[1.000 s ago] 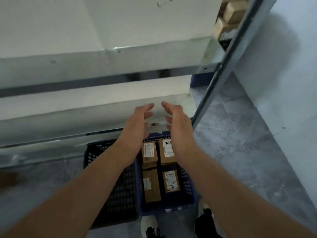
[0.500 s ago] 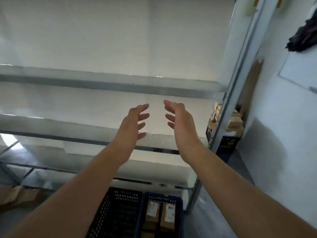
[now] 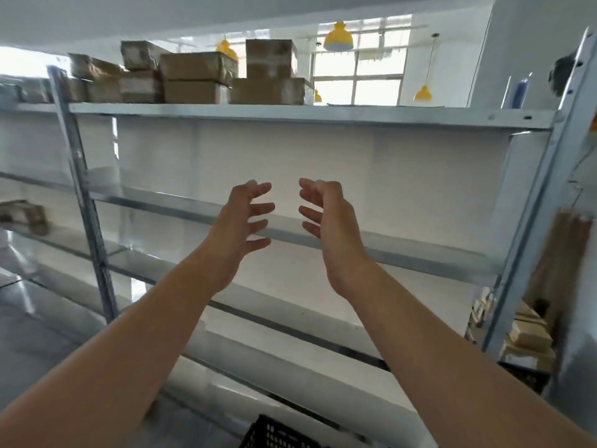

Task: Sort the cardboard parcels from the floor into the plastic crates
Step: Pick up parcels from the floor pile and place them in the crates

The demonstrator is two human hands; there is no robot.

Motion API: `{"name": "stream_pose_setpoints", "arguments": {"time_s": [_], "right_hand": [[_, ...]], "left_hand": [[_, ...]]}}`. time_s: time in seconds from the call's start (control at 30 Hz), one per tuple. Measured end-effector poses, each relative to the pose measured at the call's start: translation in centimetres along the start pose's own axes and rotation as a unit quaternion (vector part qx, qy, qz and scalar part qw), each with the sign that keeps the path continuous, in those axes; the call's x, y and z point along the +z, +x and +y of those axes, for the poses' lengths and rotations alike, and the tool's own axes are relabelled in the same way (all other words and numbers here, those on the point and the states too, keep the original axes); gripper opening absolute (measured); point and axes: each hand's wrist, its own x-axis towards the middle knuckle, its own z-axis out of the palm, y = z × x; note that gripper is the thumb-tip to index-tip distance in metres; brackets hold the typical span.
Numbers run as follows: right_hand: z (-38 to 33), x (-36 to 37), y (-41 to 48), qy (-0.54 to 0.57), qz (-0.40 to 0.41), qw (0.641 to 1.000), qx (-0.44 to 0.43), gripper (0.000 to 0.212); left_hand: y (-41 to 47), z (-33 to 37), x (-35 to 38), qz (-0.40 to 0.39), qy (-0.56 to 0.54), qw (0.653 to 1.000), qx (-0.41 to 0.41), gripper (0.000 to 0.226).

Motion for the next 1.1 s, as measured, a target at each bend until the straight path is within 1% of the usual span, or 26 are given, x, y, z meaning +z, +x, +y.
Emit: {"name": "stream_pose_setpoints", "arguments": {"time_s": [0.17,0.33,0.4,0.53,0.57,0.63,0.73,0.77,0.83,0.93,1.0,1.1], "right_hand": [[-0.4,9.4,-0.4,0.017,-0.044,0.999,-0.011,0.045],[0.0,20.0,-0.8,0.026,-0.098,0.995,-0.025,0.045],[0.3,24.1,-1.0,0.045,-0.119,0.992,-0.012,0.045],[1.9,31.9,-1.7,0.077,-0.170,0.982,0.027,0.041],[2.4,33.7,-1.8,0.080,-0.183,0.979,0.032,0.040],[3.2,36.8,-1.9,0.079,-0.209,0.974,0.036,0.040],[4.8,40.7,-1.0,0.075,-0.244,0.966,0.044,0.043],[5.5,42.0,-0.6,0.076,-0.253,0.963,0.046,0.049],[7.1,44.5,0.5,0.083,-0.263,0.959,0.058,0.062],[10.1,48.4,2.4,0.086,-0.278,0.953,0.086,0.068],[12.3,51.1,3.7,0.090,-0.301,0.945,0.094,0.065],[15.5,54.9,5.0,0.090,-0.340,0.930,0.106,0.048]], "left_hand": [[-0.7,1.4,-9.3,0.040,0.013,0.999,0.010,0.046],[-1.6,2.5,-19.2,0.088,0.021,0.996,0.016,0.053],[-2.1,2.6,-23.0,0.114,0.019,0.993,0.010,0.062],[-2.8,2.2,-30.1,0.178,0.013,0.984,-0.010,0.071],[-2.9,1.9,-31.9,0.193,0.015,0.981,-0.015,0.073],[-3.0,1.2,-35.0,0.219,0.016,0.975,-0.023,0.069],[-2.2,-0.6,-39.2,0.240,0.023,0.970,-0.029,0.047],[-1.8,-1.4,-40.4,0.249,0.024,0.968,-0.037,0.045],[-0.7,-3.0,-42.6,0.265,0.035,0.962,-0.049,0.048],[1.2,-5.7,-45.9,0.281,0.048,0.956,-0.069,0.058],[2.4,-7.3,-48.3,0.300,0.049,0.949,-0.080,0.063],[3.8,-10.0,-52.1,0.332,0.041,0.937,-0.103,0.053]]}}
